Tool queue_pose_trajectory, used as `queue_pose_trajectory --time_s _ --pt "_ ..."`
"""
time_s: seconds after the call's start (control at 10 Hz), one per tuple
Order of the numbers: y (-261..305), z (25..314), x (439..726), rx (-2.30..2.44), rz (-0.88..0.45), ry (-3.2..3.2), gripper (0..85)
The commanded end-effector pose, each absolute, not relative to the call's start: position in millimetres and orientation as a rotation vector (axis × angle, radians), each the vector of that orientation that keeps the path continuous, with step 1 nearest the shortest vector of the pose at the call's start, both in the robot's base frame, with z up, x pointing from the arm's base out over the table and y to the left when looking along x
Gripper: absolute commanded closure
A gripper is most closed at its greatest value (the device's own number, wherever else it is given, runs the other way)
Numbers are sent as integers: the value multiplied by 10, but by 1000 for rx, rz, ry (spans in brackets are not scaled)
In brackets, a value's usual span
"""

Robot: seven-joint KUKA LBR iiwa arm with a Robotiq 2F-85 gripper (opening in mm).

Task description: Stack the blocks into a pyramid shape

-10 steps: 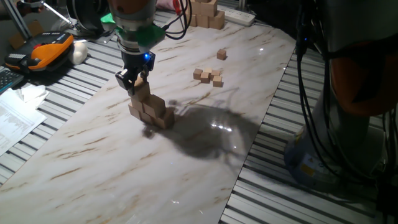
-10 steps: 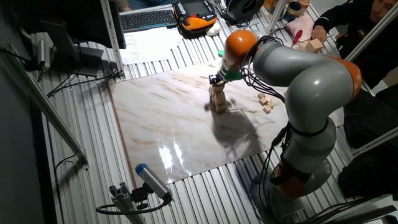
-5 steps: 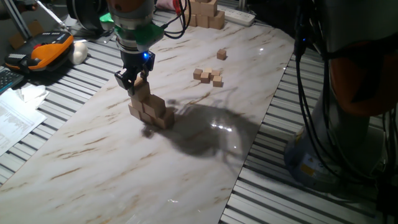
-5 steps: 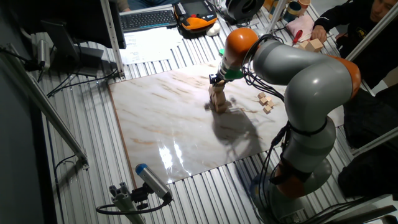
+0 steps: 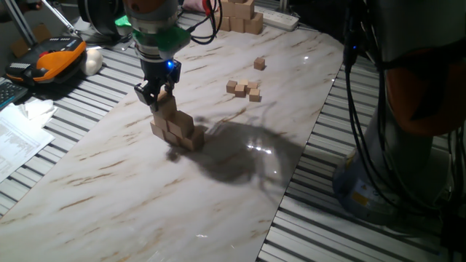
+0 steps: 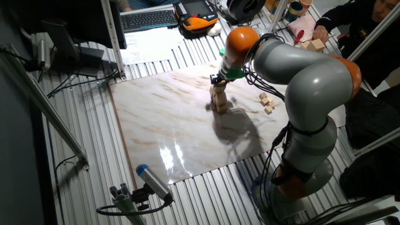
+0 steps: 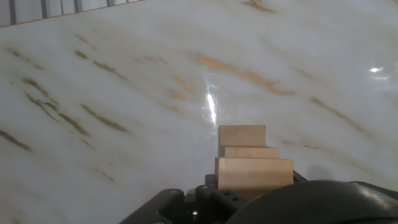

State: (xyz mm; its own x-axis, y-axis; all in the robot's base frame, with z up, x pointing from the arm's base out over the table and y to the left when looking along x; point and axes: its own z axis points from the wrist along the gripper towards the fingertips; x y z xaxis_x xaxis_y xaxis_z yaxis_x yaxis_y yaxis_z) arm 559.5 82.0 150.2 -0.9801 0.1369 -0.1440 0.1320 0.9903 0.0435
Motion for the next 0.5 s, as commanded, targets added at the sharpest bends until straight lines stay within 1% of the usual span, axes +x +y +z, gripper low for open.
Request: queue_pose_trajectory --time_s 0.0,0.4 --pt "813 1496 5578 201 54 2987 850" --pt "797 1479 5513 201 65 2980 850"
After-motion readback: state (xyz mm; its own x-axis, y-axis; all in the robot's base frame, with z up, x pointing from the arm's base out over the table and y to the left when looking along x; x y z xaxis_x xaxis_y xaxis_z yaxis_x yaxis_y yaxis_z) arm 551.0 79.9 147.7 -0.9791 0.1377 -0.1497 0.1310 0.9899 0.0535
